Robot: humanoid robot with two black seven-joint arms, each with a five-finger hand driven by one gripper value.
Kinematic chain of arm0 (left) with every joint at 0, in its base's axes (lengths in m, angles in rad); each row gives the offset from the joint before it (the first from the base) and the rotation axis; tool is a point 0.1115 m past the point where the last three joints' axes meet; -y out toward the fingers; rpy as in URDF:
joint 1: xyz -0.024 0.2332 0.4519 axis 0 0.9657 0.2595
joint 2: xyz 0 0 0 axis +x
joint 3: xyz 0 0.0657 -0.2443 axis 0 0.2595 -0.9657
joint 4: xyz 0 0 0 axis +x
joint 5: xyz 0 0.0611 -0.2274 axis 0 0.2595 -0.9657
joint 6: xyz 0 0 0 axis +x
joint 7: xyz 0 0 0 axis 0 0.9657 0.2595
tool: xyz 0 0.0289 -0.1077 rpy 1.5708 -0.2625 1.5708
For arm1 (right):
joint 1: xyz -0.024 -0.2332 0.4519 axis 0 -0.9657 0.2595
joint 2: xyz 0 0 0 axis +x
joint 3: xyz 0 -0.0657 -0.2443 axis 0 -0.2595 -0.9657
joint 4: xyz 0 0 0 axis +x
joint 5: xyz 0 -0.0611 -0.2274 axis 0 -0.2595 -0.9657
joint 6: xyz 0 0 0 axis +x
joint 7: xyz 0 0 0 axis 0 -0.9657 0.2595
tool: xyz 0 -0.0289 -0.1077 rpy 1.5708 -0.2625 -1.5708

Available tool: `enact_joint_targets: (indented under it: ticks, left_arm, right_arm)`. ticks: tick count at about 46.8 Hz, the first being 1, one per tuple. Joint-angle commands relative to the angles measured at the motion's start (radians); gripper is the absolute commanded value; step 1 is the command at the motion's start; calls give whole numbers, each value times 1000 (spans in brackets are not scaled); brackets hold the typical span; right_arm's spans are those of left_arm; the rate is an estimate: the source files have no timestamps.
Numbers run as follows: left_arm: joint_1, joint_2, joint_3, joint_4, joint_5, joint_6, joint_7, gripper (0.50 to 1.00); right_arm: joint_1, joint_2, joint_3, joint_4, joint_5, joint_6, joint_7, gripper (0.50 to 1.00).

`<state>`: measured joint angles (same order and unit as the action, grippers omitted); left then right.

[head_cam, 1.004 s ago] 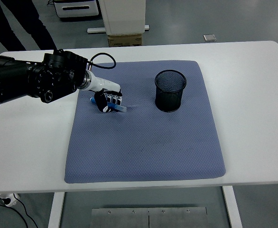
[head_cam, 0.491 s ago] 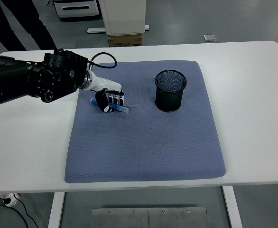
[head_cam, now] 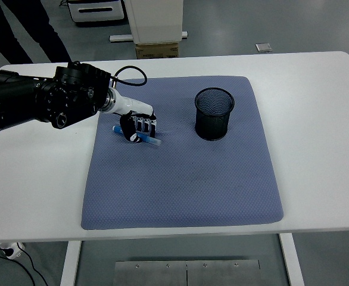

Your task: Left hand places marker in pen holder

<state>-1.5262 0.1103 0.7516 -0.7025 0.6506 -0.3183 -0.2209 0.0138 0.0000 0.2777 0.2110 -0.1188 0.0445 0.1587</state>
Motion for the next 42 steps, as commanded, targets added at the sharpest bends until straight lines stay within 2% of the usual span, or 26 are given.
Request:
enact_joint_targets:
  ticks: [1, 42]
  left_arm:
    - [0, 0, 0, 0, 1, -2, 0, 500]
    - [-38, 6, -43, 34, 1, -22, -9, 500]
  right_arm:
    - [0, 0, 0, -1, -1, 0, 1, 1000]
    - [0, 0, 0, 1, -1, 0, -1, 1000]
